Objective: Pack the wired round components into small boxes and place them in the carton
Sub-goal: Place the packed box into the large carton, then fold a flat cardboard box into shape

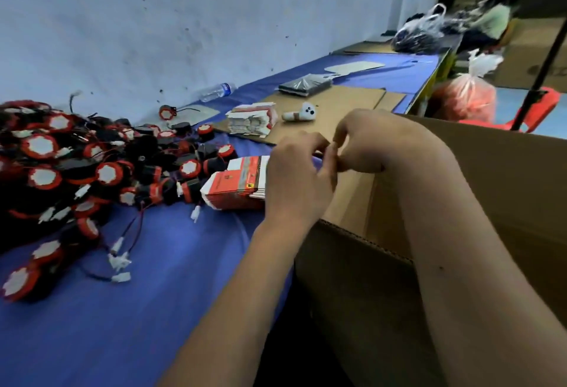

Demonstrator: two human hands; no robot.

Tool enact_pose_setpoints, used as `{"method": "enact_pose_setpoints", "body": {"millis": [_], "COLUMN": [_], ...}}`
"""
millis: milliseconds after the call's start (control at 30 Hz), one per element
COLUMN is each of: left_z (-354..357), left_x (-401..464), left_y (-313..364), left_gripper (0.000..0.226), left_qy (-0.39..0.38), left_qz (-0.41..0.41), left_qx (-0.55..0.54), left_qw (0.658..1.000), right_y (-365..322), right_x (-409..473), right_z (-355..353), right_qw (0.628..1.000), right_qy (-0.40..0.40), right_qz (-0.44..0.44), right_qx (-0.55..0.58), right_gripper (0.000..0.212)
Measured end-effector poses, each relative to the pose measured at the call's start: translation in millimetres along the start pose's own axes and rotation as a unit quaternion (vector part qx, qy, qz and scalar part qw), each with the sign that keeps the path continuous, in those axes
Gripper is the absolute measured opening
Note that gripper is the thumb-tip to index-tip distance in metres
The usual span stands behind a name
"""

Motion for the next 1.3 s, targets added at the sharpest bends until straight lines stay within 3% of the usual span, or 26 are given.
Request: {"method": "enact_pose_setpoints", "body": {"millis": [67,133,167,233,333,367,400,467,533,667,867,1000,1200,1300], "left_z": [-16.9,-24.1,-23.5,-19.0,-10.8,-7.9,-5.4,-3.7,-8.1,-22.0,-36.2,-52.7,-93.6,-104.4], "left_x": [-3.5,-9.5,-12.8,-17.3,-11.3,-8.1,-5.7,-2.7,0.1,6.0,9.0,10.7,4.0,-4.8], "left_y": [-45.7,-93.6,-113.7,-143.9,-163.4,-165.0,-167.7,-170.6,-171.4,-171.0,-172.8,-179.4,-175.0,-181.2], "left_gripper": [0.023,0.017,0.013,0.022,0.031,0.030,0.029,0.025,0.023,0.025,0.029,0.042,0.028,0.026], "left_qy": [0.063,0.019,-0.036,-0.153,-0.227,-0.244,-0.258,-0.266,-0.268,-0.267,-0.331,-0.325,-0.137,-0.134], "left_qz": [-0.103,-0.153,-0.141,-0.080,-0.015,-0.002,0.006,0.026,0.058,0.085,0.094,0.127,0.208,0.209], "left_qx": [0.034,0.133,0.191,0.269,0.258,0.251,0.244,0.243,0.266,0.270,0.236,0.264,0.173,0.144], "left_qw": [0.992,0.979,0.971,0.948,0.939,0.936,0.935,0.933,0.924,0.921,0.909,0.899,0.953,0.958], "right_y": [-45.6,-84.8,-97.3,-107.1,-99.9,-99.1,-101.1,-103.0,-106.8,-111.6,-110.9,-97.7,-78.7,-78.1], "right_x": [33.7,64.3,77.7,98.2,124.3,133.7,137.6,147.9,154.9,161.0,166.0,180.9,208.9,217.1], "right_z": [1.3,19.3,33.1,62.8,99.0,110.9,120.1,135.6,141.6,147.3,143.7,135.2,150.4,164.4], "right_qw": [0.998,0.993,0.989,0.974,0.951,0.942,0.930,0.918,0.906,0.894,0.891,0.911,0.929,0.932], "right_qy": [0.000,-0.043,-0.066,-0.089,-0.092,-0.097,-0.106,-0.100,-0.088,-0.082,-0.070,-0.062,-0.106,-0.139], "right_qz": [-0.057,-0.111,-0.128,-0.169,-0.206,-0.217,-0.233,-0.255,-0.282,-0.313,-0.324,-0.276,-0.221,-0.215], "right_qx": [0.001,-0.020,-0.045,-0.123,-0.211,-0.239,-0.262,-0.287,-0.303,-0.310,-0.310,-0.301,-0.277,-0.255], "right_gripper": [0.019,0.008,0.005,0.020,0.007,0.019,0.021,0.003,0.027,0.022,0.043,0.040,0.025,0.032]}}
Point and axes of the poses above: each hand's wrist, its own x-axis towards the middle knuckle, its own z-axis out of the palm, y = z × x, the point moved 4 cm from there along x, towards the middle knuckle, and after that the axes turned 3 degrees about y, right-handed, at the moved point
